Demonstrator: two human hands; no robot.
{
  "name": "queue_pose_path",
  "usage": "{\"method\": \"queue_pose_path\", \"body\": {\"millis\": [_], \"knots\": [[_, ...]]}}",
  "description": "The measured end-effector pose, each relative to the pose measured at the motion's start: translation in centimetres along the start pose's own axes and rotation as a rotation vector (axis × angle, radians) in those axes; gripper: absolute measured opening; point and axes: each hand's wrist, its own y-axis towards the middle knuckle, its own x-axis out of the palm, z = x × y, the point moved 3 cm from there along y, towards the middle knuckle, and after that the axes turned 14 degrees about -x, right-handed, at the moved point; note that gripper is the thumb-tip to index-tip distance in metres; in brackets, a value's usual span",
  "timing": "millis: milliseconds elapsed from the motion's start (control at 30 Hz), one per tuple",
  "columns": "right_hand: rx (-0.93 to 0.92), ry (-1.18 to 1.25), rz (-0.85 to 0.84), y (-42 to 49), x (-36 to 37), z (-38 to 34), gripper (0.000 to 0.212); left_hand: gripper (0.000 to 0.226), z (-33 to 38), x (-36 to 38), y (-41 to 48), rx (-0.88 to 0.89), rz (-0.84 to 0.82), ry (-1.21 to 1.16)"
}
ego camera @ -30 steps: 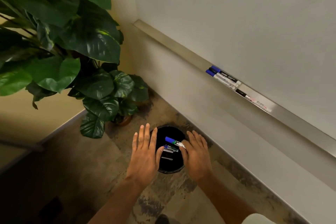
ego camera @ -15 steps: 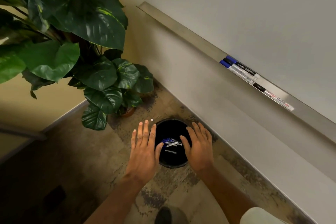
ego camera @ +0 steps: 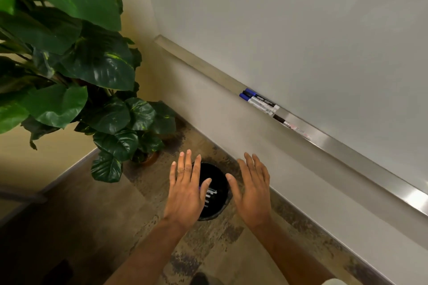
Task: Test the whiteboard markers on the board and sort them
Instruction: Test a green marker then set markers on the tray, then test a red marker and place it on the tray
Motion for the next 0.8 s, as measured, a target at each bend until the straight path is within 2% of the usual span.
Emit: {"method": "queue_pose_path", "body": {"millis": [533, 800], "knots": [[0.068, -0.128, 0.179, -2.5, -20.3, 4.5, 0.056, 0.069, 18.6, -10.4, -2.7, 0.294, 0.084, -0.018], [0.095, -0.195, 0.249, -5.4, -28.2, 7.8, 0.061, 0.072, 27.3, -13.2, -4.9, 0.372, 0.115, -0.039]]}}
